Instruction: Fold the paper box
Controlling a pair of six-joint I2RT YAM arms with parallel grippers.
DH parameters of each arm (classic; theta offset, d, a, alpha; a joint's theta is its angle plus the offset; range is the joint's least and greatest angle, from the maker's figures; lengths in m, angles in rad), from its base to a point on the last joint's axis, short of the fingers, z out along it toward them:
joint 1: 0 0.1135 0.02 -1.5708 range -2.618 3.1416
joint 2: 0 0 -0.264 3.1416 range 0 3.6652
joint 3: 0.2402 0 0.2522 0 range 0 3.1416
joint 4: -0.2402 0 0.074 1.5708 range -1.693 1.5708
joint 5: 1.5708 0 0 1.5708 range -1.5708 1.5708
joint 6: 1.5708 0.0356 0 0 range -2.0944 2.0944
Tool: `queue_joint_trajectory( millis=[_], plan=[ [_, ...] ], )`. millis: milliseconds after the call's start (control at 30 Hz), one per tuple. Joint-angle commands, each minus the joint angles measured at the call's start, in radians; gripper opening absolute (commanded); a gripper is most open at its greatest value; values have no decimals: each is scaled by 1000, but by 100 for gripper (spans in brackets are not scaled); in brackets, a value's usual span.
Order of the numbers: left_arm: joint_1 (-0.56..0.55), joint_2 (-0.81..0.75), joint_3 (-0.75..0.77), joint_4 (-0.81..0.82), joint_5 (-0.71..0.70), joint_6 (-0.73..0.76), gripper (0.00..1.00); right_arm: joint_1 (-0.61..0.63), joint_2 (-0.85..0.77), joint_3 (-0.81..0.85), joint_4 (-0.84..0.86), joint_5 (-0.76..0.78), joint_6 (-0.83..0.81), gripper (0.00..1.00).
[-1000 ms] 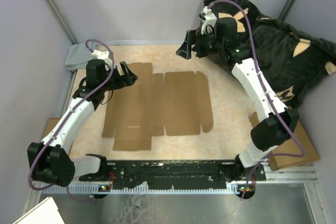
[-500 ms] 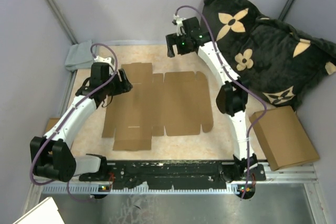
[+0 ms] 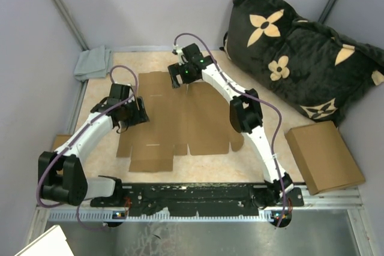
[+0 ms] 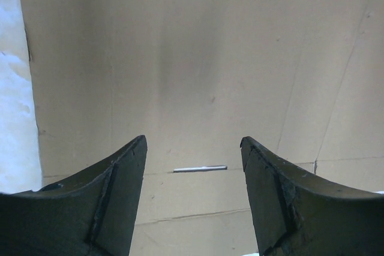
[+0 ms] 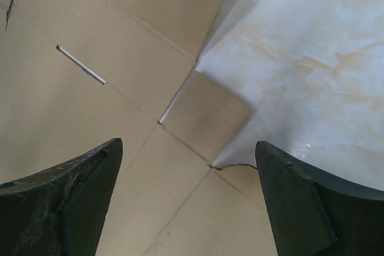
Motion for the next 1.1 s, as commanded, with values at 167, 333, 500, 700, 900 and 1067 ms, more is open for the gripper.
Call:
queue_joint_trajectory(
  millis=[167, 333, 500, 700, 900, 1067],
  plan=[
    [2, 6, -72, -25, 23, -23, 70, -2, 59, 51, 51, -28, -17, 93],
    [2, 23, -90, -10, 20, -24, 69, -3, 71, 45, 50, -49, -43, 93],
    [2, 70, -86, 2, 5, -11, 69, -6, 72, 43, 52, -83, -60, 94],
    [2, 134, -64, 11, -5, 7, 69, -26, 73, 50, 77, -141, -54, 95],
    [2, 202, -37, 26, -1, 17, 68, -28, 85, 50, 66, -221, -60, 95],
    [2, 238, -26, 38, -1, 17, 67, -28, 103, 51, 69, -233, -61, 95]
  ],
)
